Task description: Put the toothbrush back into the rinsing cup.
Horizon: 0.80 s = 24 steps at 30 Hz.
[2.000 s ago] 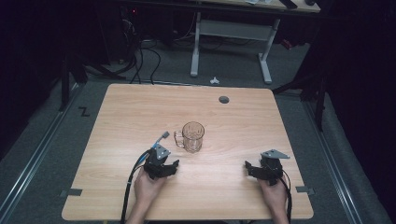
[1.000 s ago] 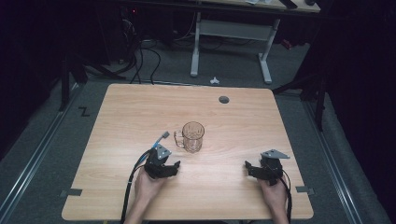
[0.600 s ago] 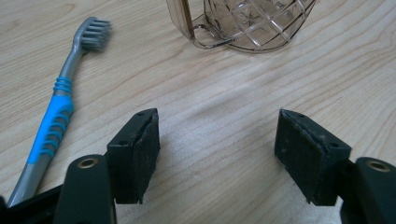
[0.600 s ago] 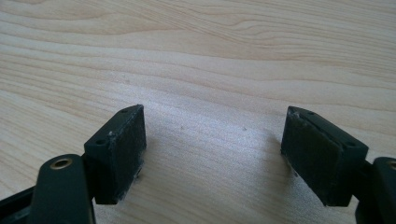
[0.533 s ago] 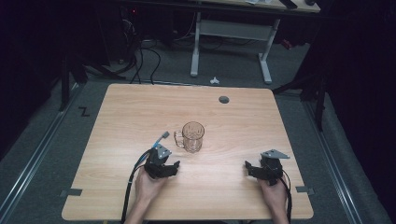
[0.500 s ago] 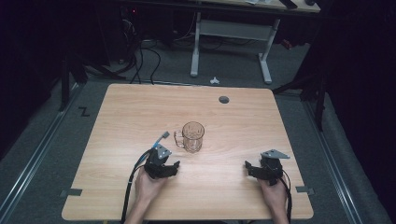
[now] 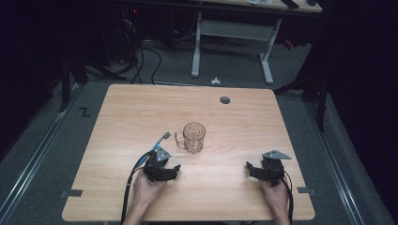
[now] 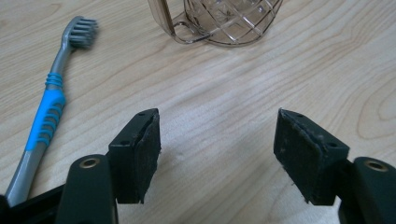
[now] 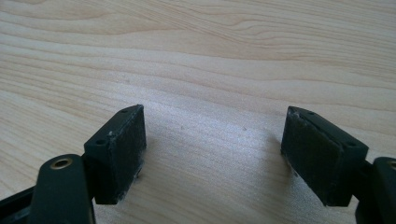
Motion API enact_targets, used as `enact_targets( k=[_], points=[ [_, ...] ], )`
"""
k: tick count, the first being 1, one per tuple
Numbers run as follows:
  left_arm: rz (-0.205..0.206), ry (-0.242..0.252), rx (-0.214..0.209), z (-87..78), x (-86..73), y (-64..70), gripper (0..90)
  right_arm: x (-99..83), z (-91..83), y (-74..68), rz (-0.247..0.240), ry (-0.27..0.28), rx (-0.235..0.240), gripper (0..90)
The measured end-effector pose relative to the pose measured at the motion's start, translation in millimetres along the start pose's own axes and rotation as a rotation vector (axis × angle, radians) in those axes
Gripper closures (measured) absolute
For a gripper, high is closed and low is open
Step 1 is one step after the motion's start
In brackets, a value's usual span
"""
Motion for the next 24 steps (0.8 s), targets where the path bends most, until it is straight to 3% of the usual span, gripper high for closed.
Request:
enact_targets(
  k=[14, 24],
  points=[
    [-0.009, 0.005, -0.025, -13.7, -4.8, -4.8, 33.6, 0.0, 0.0, 0.0, -0.001, 0.0, 0.001, 22.2],
    [-0.042, 0.007, -0.031, -20.6, -9.2, -12.1, 35.2, 0.0, 0.0, 0.0, -0.001, 0.0, 0.001, 22.2]
  ],
)
Point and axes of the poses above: each handheld gripper's, and its own axes: z roughly forward along the jaws, x roughly out of its top, y roughly to its right, the point moved 2 cm from there along z, roughly forward along the jaws, and after that the axes turned 12 degrees about x, right-handed, at the moved point
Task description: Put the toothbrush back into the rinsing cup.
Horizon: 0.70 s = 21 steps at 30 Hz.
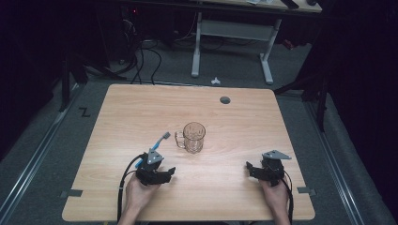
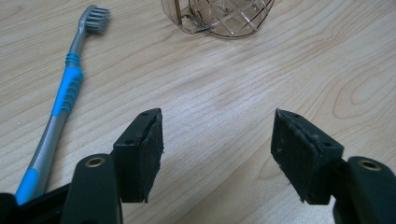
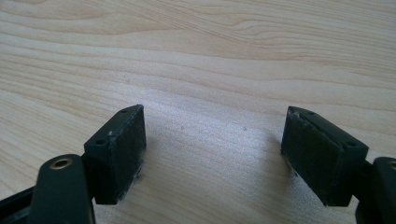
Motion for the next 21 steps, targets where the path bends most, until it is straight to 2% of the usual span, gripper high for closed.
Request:
enact_targets(
  k=[1, 5, 11, 14, 21],
  points=[
    [0.004, 0.006, 0.013, -0.9, -0.1, -0.8, 35.3, 0.0, 0.0, 0.0, 0.0, 0.0, 0.0, 22.2],
    [0.009, 0.008, 0.016, -4.2, -0.6, -2.5, 35.6, 0.0, 0.0, 0.0, 0.0, 0.0, 0.0, 22.2],
    [0.062, 0.007, 0.055, -9.9, -0.3, -4.3, 36.6, 0.0, 0.0, 0.0, 0.0, 0.0, 0.0, 22.2],
    [0.065, 0.004, 0.052, -12.3, 0.3, -6.1, 37.0, 0.0, 0.0, -0.1, 0.001, 0.0, 0.0, 22.2],
    [0.043, -0.028, 0.046, -16.5, 0.4, -14.1, 37.0, 0.0, 0.0, 0.0, 0.0, 0.0, 0.0, 22.2]
  ],
)
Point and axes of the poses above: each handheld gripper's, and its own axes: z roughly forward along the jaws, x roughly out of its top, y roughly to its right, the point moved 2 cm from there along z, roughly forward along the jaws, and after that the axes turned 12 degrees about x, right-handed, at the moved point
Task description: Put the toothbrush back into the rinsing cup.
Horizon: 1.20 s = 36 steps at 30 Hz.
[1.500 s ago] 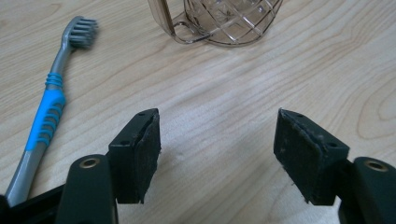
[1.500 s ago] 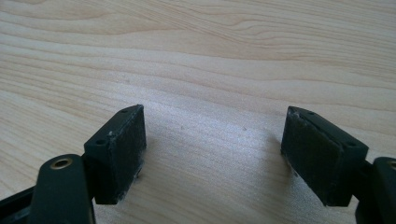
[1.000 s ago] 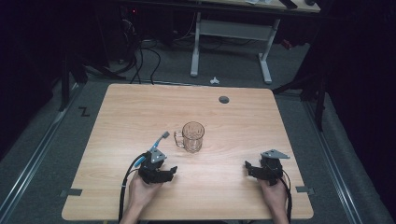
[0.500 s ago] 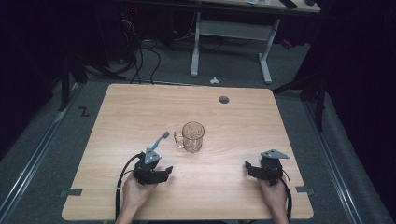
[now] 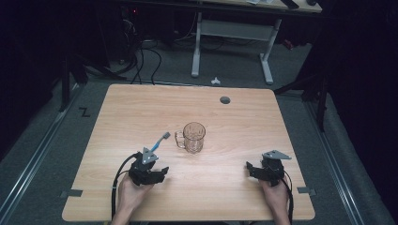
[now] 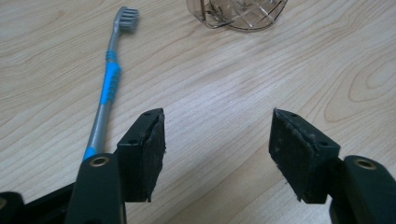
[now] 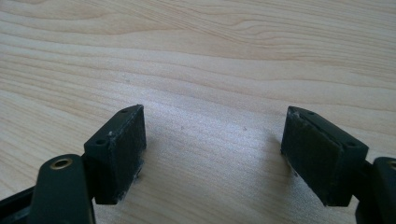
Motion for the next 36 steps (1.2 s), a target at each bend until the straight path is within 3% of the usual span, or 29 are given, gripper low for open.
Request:
enact_targets(
  k=[4, 24, 36],
  points=[
    [-0.001, -0.012, -0.014, -3.2, -0.2, -3.5, 35.8, 0.0, 0.0, -0.1, 0.001, 0.0, 0.0, 22.2],
    [-0.009, -0.057, 0.008, -12.1, 0.7, -27.5, 29.7, 0.0, 0.0, 0.0, 0.0, -0.001, 0.0, 22.2],
    [0.016, -0.077, 0.035, -17.1, 4.7, -40.9, 37.2, 0.0, 0.0, 0.1, -0.001, -0.001, 0.0, 22.2]
  ],
)
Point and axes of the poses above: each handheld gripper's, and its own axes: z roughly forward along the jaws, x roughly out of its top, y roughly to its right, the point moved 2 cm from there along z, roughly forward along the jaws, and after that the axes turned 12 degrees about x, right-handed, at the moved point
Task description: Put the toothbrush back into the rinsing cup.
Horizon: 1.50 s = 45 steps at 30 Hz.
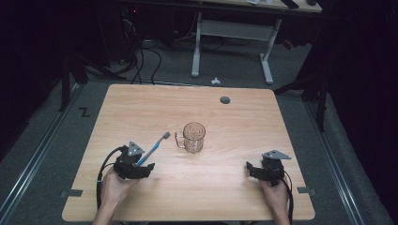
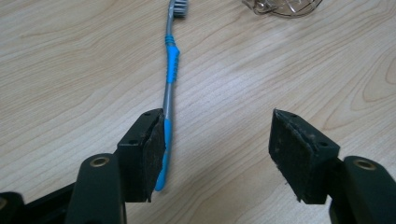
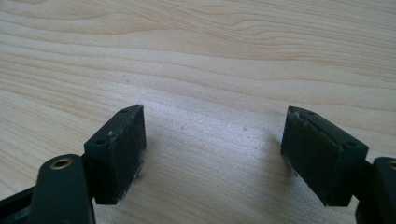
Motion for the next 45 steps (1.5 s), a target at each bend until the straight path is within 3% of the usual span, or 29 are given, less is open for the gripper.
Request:
enact_targets(
  k=[12, 26, 45],
  points=[
    [0.066, -0.08, 0.039, 1.3, 12.8, -8.5, 43.8, 0.0, 0.0, 0.0, 0.0, 0.0, 0.0, 22.1],
    [0.126, -0.183, 0.043, 20.3, 37.8, -13.0, 48.6, 0.0, 0.0, 0.0, -0.001, 0.0, 0.0, 22.1],
    [0.116, -0.255, 0.04, 42.3, 62.4, -18.3, 52.7, 0.0, 0.0, -0.1, 0.0, 0.0, 0.0, 22.1]
  ],
)
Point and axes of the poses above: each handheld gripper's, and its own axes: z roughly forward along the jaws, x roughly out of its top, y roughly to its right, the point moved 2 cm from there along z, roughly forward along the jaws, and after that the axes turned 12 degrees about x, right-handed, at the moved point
